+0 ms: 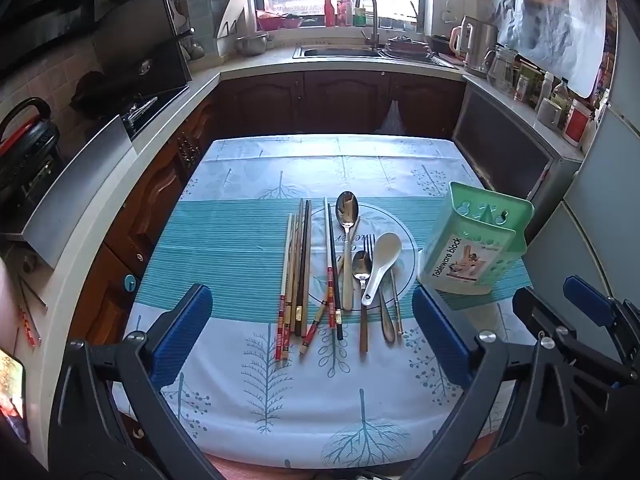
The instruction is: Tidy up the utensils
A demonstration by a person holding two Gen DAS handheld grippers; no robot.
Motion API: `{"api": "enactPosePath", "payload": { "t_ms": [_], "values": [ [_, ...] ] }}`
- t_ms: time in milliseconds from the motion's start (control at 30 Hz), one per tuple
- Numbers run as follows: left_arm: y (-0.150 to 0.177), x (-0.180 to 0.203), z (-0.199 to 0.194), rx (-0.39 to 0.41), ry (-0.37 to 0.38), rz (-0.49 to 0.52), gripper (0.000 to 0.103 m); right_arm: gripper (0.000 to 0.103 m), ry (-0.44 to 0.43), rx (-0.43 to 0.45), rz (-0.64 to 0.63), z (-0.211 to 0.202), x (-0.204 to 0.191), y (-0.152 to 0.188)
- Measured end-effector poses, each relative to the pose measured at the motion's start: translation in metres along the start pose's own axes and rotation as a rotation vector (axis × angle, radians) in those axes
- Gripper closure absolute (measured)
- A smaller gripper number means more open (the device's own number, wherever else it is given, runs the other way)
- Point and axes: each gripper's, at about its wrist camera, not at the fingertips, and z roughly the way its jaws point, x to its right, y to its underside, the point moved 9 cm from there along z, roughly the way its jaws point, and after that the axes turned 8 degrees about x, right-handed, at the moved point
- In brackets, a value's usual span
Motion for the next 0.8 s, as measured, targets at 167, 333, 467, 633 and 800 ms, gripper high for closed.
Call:
{"api": "enactPosePath", "payload": {
  "t_ms": [167,333,467,633,800],
  "values": [
    [0.002,0.001,0.001,-0.018,0.005,0.001,0.007,0.037,-0.007,0.003,0.006,0.001,0.001,-0.001],
    [0.001,0.006,0.002,-0.022,0.010,0.014,0.009,0.041,-0.005,-0.001,-0.002,0.000,0.001,0.000],
    [0.001,0.006,0.002,-0.018,0.016,0.023,0.010,0.047,-0.011,0.001,-0.008,0.001,-0.003,-0.002],
    [0.002,0.007,0.004,-0.020,0.022,0.026,0.012,0.048,-0.011,0.001,-0.007,0.004,-0.004,-0.003],
    [0.002,0.011,0.002,-0.025,0.033,0.032,0.017,0.048,-0.018,0.001,-0.004,0.004,-0.006,-0.002]
  ]
}}
